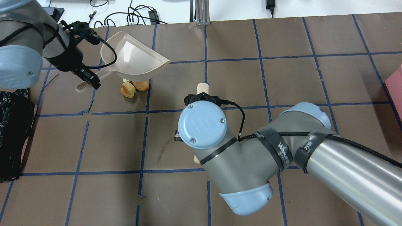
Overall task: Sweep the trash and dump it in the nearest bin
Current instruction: 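Lift the dustpan with the left gripper and place it beside the food items, then sweep the potato and rolls into the dustpan with the right gripper's brush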
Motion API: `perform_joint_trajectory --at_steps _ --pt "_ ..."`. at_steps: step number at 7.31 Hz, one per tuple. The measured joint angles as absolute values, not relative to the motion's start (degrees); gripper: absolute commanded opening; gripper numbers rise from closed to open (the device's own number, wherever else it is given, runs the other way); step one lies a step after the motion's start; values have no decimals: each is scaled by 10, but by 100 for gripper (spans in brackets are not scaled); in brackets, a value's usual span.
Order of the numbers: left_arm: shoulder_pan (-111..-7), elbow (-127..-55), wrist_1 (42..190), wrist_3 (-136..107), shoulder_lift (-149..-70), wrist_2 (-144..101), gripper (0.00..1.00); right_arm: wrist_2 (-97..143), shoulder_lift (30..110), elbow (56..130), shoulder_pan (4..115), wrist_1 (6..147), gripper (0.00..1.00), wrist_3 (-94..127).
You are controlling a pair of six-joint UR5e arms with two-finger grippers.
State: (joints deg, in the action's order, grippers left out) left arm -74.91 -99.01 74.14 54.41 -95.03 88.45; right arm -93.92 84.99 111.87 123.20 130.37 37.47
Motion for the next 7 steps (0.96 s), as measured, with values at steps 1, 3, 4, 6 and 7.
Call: perform_joint_trajectory --at_steps 1,3,4,6,7 --pt "-702 -993 743 626 -948 884 2 -938 805 1061 1222 1285 12 364" --pt "-606 -993 742 813 -956 884 2 -943 698 895 1217 1192 12 358" --pt "-571 -988 740 897 -968 883 2 -943 655 830 1217 1158 12 357" --pt "-538 -961 732 999 -1019 898 2 -941 604 785 1224 1154 12 358" --pt "-534 -943 729 1026 -1050 914 3 -941 584 780 1230 1177 12 359"
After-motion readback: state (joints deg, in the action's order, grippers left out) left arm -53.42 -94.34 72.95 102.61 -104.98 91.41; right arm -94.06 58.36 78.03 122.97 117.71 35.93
